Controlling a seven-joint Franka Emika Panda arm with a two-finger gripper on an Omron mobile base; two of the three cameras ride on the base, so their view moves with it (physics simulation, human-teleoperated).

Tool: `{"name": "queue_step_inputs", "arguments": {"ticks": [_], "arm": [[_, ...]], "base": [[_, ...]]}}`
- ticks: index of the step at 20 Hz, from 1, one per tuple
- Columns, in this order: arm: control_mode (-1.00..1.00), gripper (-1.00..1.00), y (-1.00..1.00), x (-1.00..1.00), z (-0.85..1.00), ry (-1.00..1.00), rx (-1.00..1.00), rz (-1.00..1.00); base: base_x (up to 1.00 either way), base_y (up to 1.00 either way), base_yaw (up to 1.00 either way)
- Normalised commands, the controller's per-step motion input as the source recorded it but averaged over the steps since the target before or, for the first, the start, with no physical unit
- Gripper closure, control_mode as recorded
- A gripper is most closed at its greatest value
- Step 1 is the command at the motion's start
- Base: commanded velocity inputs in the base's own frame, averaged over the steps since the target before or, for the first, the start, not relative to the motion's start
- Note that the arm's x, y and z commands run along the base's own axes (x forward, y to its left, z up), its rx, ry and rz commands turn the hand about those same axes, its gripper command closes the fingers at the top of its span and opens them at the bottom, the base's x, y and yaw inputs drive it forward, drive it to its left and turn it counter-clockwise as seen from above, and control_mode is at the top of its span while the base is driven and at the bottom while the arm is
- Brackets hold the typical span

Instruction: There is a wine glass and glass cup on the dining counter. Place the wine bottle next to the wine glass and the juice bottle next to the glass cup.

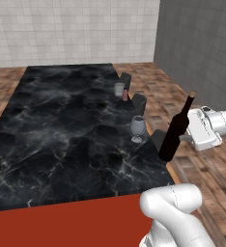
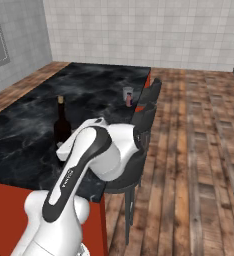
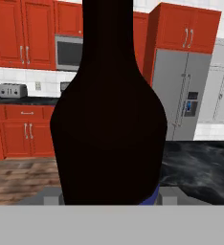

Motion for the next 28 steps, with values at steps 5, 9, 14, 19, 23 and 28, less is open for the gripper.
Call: {"name": "queue_step_inputs", "arguments": {"ticks": [5, 9, 14, 19, 23, 28], "arm": [[-1.00, 1.00, -0.01, 0.20, -0.43, -0.04, -0.01, 0.00], [-1.00, 1.00, 0.00, 0.26, -0.31, -0.03, -0.09, 0.00], [-1.00, 1.00, -0.03, 0.31, -0.26, 0.00, -0.06, 0.00], [-1.00, 1.00, -0.05, 0.28, -0.25, 0.00, -0.01, 0.00], [-1.00, 1.00, -0.07, 0.28, -0.25, 0.00, 0.01, 0.00], [-1.00, 1.00, -0.05, 0.32, -0.24, 0.00, 0.00, 0.00]], "base": [[0.00, 0.00, 0.00], [0.00, 0.00, 0.00], [0.00, 0.00, 0.00], [0.00, 0.00, 0.00], [0.00, 0.00, 0.00], [0.00, 0.00, 0.00]]}}
